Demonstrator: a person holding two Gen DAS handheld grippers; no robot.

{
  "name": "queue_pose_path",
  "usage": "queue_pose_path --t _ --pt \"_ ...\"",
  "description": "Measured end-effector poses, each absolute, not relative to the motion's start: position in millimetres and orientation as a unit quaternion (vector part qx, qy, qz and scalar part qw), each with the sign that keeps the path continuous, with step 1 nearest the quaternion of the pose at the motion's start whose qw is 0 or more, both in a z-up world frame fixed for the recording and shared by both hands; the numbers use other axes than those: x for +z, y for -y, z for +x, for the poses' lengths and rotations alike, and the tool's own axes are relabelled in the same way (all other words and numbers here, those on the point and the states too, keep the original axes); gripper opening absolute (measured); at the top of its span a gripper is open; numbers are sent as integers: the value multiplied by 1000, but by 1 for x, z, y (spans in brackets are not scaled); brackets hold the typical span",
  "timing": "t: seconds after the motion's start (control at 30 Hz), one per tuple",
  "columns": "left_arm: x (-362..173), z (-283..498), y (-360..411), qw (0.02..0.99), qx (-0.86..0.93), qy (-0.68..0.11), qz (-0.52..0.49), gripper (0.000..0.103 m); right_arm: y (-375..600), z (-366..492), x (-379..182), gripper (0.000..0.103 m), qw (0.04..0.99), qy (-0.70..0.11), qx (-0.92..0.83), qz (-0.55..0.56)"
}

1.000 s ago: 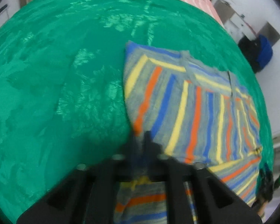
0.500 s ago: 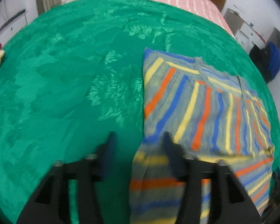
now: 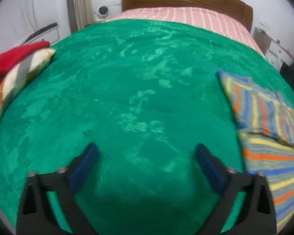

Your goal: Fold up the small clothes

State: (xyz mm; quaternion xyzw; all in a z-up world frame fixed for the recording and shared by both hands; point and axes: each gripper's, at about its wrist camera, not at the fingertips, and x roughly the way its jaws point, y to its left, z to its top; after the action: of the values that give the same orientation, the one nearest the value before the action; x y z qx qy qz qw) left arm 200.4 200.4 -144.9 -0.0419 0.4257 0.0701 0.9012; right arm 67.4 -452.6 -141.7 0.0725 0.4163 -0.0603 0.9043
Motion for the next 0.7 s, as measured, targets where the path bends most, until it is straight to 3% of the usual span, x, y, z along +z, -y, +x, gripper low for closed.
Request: queue_pose_path --t 0.03,0.7 --pt "-162 209 -206 888 70 -454 -40 103 453 67 -142 97 904 -416 -60 73" --pt "-166 201 -203 898 76 -433 -27 103 451 68 -142 97 904 -418 -62 69"
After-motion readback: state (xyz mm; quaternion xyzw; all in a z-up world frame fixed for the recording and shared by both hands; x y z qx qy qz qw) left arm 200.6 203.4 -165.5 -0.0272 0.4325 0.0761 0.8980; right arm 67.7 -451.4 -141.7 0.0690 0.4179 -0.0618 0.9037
